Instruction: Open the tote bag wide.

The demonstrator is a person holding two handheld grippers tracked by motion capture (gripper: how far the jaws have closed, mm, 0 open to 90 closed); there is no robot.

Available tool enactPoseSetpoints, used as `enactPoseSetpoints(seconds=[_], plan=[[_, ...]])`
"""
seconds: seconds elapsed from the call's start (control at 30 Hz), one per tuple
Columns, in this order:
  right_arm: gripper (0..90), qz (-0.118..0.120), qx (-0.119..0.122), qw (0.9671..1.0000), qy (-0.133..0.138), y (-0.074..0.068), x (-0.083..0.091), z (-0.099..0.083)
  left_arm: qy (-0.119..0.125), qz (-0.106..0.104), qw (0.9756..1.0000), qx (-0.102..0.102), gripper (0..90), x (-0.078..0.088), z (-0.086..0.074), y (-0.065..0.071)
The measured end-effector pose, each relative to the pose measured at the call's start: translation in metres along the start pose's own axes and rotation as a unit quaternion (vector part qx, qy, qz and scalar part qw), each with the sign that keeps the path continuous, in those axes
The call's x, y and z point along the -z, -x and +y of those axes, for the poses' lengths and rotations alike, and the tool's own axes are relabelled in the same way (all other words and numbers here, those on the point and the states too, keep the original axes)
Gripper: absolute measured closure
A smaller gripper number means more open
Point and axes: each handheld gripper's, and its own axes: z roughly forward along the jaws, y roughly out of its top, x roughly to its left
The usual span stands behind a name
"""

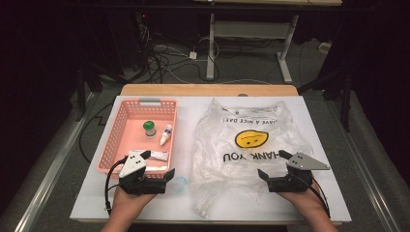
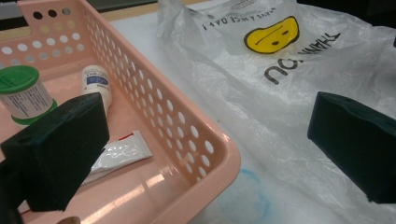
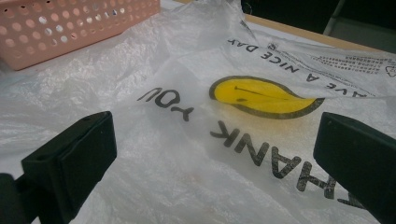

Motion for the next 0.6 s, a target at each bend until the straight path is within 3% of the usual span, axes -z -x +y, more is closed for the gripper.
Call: enactPoseSetpoints(seconds=[0.37,0.6], plan=[[0.0,0.001,0.004,1.0000,0.002,-0.002,0.001,0.002,-0.013,-0.003,0.9999,-0.008,0.0,-0.001,-0.001,0.001],[0.0,-0.012,-0.018,0.9997,0.010,0.009,0.015,0.004,-0.013,-0.004,0.9999,-0.008,0.0,-0.001,0.001,-0.002]])
